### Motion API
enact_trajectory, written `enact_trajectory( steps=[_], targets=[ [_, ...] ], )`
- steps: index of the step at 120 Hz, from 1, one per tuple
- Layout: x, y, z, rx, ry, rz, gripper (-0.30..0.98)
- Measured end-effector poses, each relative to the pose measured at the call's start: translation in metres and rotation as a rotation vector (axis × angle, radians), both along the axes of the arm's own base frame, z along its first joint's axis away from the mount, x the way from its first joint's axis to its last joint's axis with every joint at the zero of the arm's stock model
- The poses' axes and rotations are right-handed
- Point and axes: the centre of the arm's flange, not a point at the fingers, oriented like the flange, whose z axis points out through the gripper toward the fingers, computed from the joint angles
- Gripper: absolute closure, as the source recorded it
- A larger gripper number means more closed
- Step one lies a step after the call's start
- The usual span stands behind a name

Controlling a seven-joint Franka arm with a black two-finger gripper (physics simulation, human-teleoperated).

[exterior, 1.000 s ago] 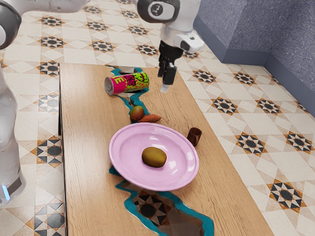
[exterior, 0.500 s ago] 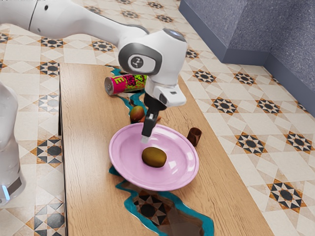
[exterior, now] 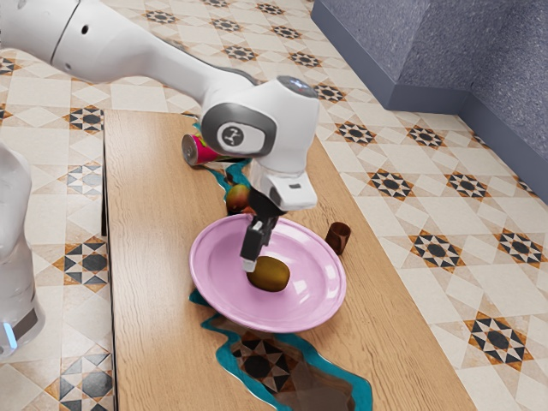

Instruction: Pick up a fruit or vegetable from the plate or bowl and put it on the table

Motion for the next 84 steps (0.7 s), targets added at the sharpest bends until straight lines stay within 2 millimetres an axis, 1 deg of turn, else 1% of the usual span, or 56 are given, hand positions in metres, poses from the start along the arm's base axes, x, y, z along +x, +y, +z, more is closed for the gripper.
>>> enact_trajectory(
  steps=[13, 49, 65, 84],
  targets=[
    [0.005, 0.002, -0.004, -0.006, -0.013, -0.005, 0.0],
    [0.024, 0.003, -0.032, -0.009, -0.015, -0.023, 0.0],
    [0.028, 0.004, -0.039, 0.005, -0.035, -0.034, 0.0],
    [0.03, 0.005, -0.042, 0.018, -0.059, -0.049, 0.02]
  ],
)
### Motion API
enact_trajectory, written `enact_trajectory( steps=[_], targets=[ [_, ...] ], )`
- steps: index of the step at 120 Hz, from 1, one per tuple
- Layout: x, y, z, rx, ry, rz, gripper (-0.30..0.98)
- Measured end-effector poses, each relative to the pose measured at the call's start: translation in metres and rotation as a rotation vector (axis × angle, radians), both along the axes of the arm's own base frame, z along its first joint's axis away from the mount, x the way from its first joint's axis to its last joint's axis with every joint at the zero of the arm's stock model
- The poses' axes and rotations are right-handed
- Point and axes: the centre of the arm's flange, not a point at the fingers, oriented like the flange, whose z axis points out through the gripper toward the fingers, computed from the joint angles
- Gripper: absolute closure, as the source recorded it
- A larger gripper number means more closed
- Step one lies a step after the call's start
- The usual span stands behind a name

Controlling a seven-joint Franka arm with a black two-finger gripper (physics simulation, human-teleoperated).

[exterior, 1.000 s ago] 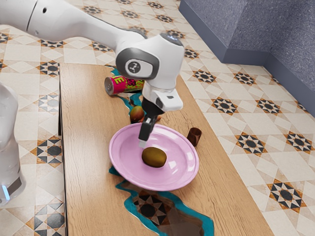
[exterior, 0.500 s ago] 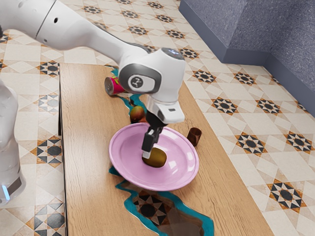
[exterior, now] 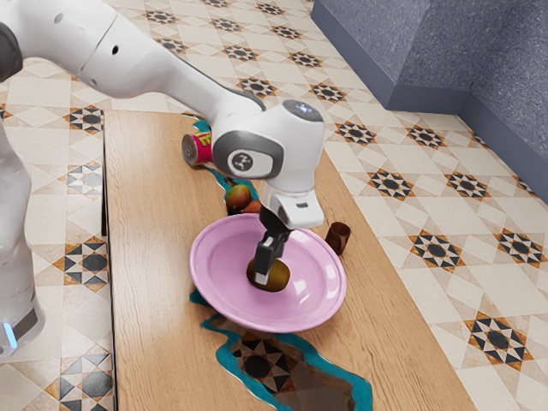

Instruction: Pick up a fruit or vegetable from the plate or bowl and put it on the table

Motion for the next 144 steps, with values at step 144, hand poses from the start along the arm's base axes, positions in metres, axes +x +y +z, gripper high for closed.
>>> enact_trajectory(
  steps=[144],
  targets=[
    [0.092, 0.307, 0.077, 0.107, 0.086, 0.778, 0.38]
  ],
)
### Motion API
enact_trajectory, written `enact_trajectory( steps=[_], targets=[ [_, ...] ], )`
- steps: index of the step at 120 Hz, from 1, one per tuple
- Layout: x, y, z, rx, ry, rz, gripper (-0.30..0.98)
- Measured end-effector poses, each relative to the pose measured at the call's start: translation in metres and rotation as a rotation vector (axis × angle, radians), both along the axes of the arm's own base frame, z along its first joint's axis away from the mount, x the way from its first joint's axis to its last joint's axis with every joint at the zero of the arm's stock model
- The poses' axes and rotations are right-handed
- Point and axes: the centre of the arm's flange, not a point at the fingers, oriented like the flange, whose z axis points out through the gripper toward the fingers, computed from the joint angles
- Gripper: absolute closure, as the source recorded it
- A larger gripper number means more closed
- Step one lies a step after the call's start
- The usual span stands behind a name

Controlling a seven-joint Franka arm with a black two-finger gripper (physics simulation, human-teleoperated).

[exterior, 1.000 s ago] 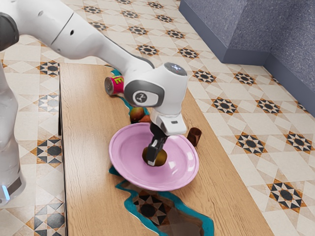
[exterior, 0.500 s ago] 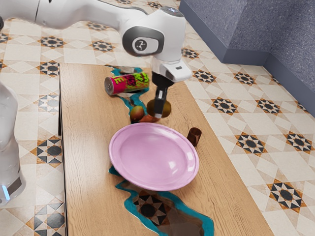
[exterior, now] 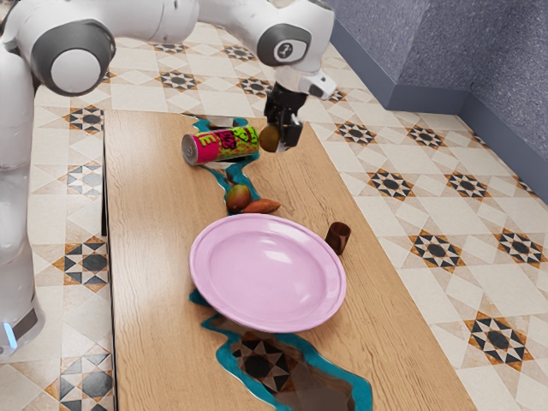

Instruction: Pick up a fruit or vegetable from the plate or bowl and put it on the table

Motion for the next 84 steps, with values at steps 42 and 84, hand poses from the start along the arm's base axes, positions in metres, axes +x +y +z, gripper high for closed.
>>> enact_trajectory(
  steps=[42, 84],
  targets=[
    [0.01, 0.016, -0.028, -0.026, 0.01, 0.098, 0.12],
    [0.011, 0.012, -0.009, -0.025, -0.009, 0.12, 0.01]
  ],
)
